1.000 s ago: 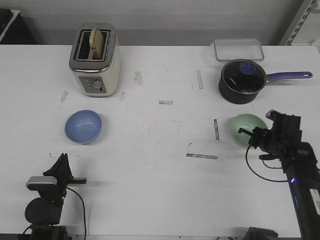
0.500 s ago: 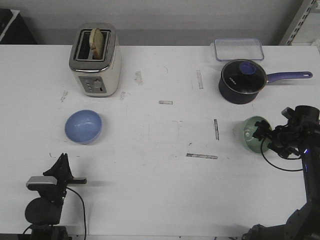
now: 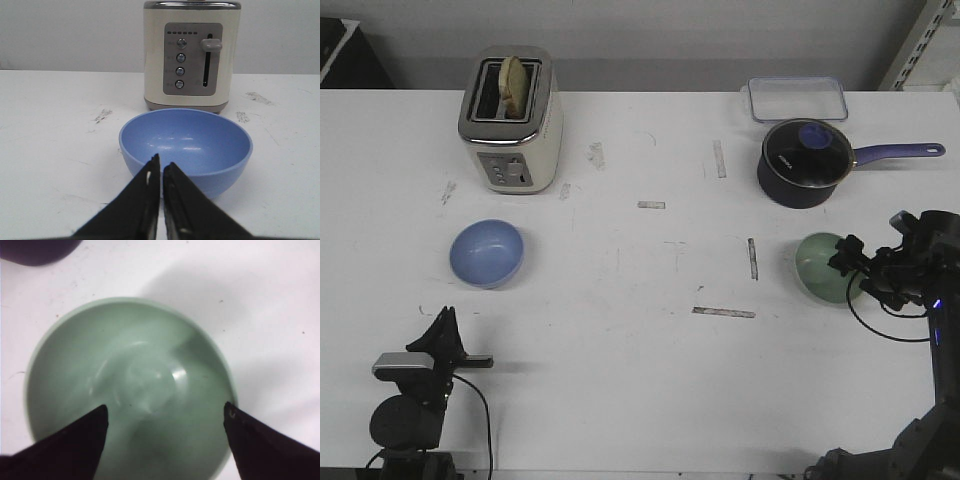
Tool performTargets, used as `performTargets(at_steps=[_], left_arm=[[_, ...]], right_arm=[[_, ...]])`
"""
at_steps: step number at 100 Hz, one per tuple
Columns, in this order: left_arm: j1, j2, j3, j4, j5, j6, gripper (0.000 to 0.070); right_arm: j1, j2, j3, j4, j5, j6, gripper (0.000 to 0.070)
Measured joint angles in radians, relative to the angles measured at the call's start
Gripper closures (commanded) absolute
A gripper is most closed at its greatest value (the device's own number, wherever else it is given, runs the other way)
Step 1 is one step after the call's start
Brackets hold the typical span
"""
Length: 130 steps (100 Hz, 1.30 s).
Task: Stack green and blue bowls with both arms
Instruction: 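Close the right gripper on the green bowl's rim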
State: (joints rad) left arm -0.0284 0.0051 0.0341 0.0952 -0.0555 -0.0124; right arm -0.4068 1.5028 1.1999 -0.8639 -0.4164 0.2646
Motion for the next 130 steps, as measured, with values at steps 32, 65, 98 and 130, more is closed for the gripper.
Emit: performTargets(at_steps=[32,65,98,130], left_arm=[[0.0,0.0,0.0,0.0,0.0,0.0,0.0697],[0.0,0.0,0.0,0.0,0.0,0.0,0.0697],[0.0,0.0,0.0,0.0,0.0,0.0,0.0697],[0.0,0.0,0.0,0.0,0.0,0.0,0.0697]], right_arm=[[-0.002,-0.035,0.0,0.029,-0.003,0.001,0.0195],[-0.033,-0.096,0.0,-0.007,0.033,-0.005,0.0195],[-0.026,-0.096,0.0,-0.013,0.138,-0.046,0.0196],[0.027,-0.062,-0.113,0.105,0.135,-0.047,0.0215]])
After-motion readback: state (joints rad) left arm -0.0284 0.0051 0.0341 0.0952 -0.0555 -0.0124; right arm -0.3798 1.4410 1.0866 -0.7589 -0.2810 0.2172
